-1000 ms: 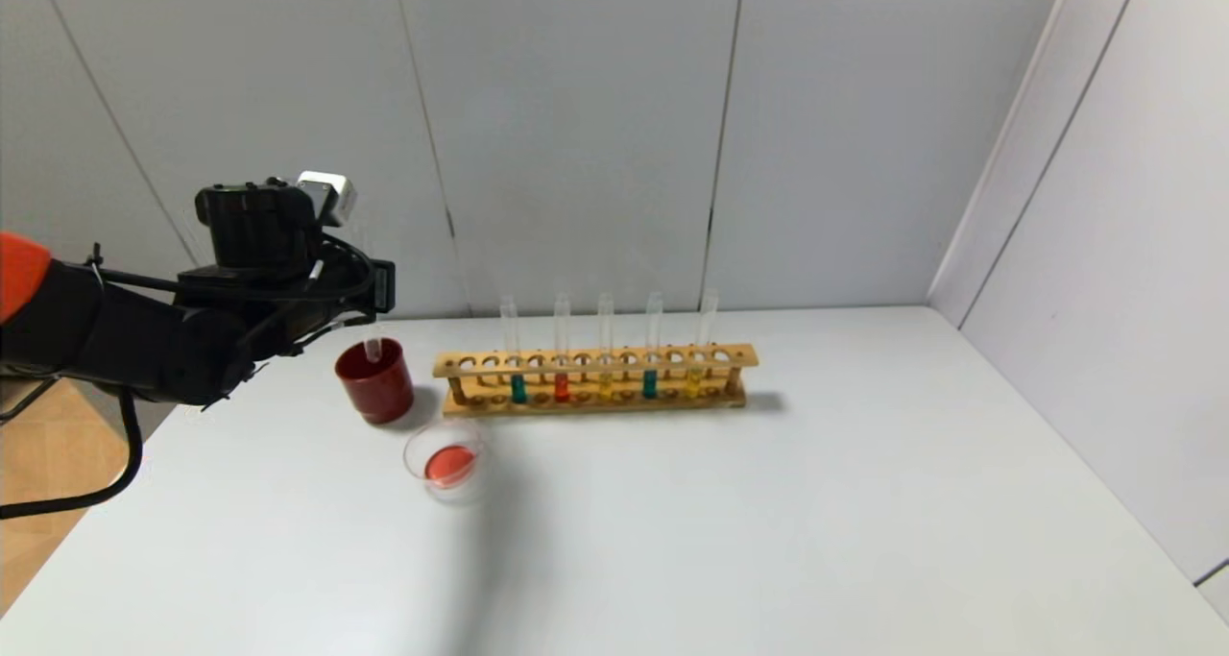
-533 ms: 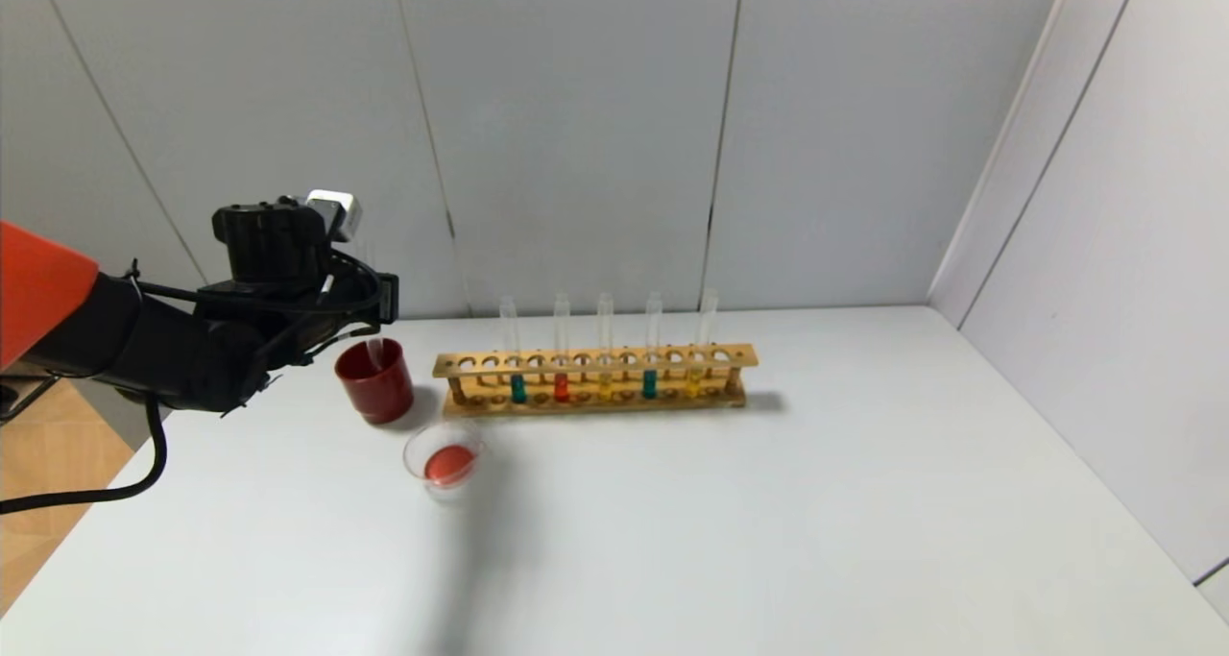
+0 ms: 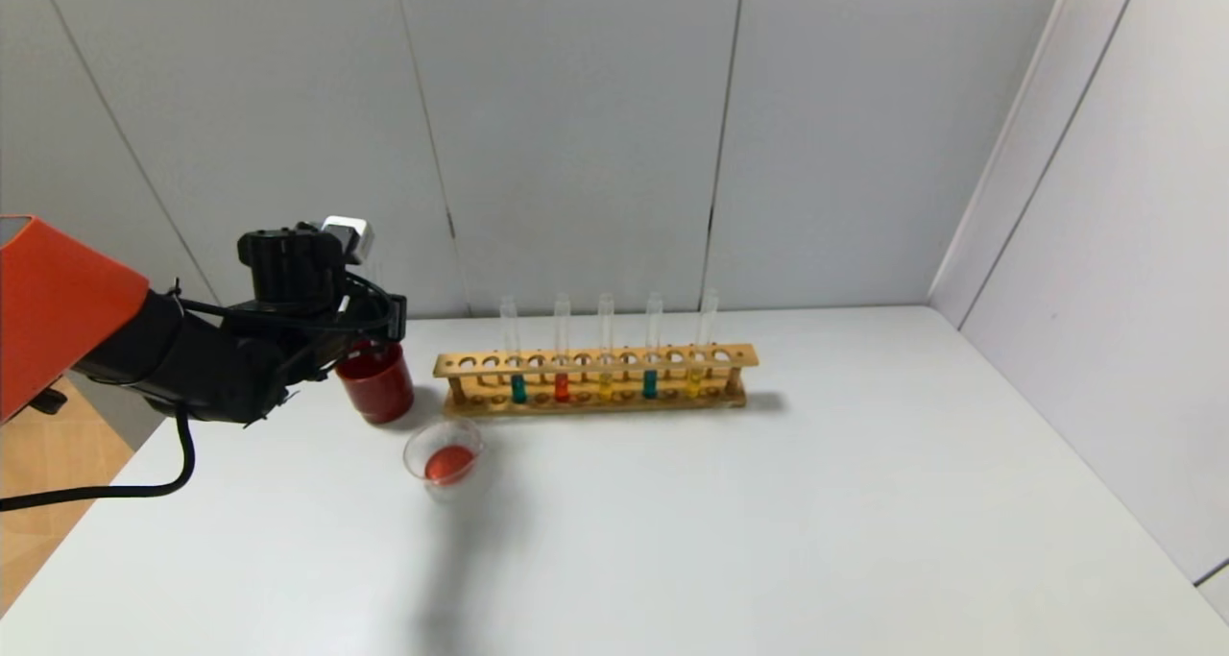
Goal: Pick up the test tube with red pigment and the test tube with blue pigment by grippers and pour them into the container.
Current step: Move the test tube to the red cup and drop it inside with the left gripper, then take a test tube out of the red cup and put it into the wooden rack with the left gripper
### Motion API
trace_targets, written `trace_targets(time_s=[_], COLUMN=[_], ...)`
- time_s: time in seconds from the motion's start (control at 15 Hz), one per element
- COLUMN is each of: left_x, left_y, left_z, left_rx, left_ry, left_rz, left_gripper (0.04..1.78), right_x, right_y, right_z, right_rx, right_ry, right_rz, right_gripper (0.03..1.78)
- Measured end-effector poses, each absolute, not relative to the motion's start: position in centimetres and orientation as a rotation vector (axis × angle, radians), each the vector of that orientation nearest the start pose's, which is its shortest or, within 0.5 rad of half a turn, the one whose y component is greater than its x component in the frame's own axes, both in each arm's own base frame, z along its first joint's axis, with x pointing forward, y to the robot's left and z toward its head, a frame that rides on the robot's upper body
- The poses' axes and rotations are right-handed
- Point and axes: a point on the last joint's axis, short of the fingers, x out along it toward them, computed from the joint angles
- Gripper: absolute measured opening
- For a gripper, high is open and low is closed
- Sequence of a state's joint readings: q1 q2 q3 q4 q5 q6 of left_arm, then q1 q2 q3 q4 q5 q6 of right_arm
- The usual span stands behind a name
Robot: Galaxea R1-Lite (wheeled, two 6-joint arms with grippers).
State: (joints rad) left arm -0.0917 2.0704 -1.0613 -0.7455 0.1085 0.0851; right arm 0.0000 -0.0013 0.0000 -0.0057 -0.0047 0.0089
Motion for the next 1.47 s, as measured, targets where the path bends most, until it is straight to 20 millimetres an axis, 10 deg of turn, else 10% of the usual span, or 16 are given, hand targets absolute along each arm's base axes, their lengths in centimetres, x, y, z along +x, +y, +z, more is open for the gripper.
trace_targets(time_s=[0.47, 0.93, 1.47], left_x=[39.6, 39.4, 36.7], left_y=[-3.4, -3.4, -3.8], left_z=[12.0, 11.9, 18.5], left_rx=[0.112, 0.108, 0.097], left_ry=[0.291, 0.288, 0.083], left_rz=[0.000, 0.002, -0.020], left_gripper=[0.46, 1.47, 1.75], right_x=[-2.3, -2.3, -2.3], right_y=[0.0, 0.0, 0.0], right_z=[7.6, 7.6, 7.6], right_rx=[0.009, 0.009, 0.009], right_ry=[-0.007, -0.007, -0.007], right_rz=[-0.004, -0.005, -0.005], right_gripper=[1.75, 1.75, 1.75])
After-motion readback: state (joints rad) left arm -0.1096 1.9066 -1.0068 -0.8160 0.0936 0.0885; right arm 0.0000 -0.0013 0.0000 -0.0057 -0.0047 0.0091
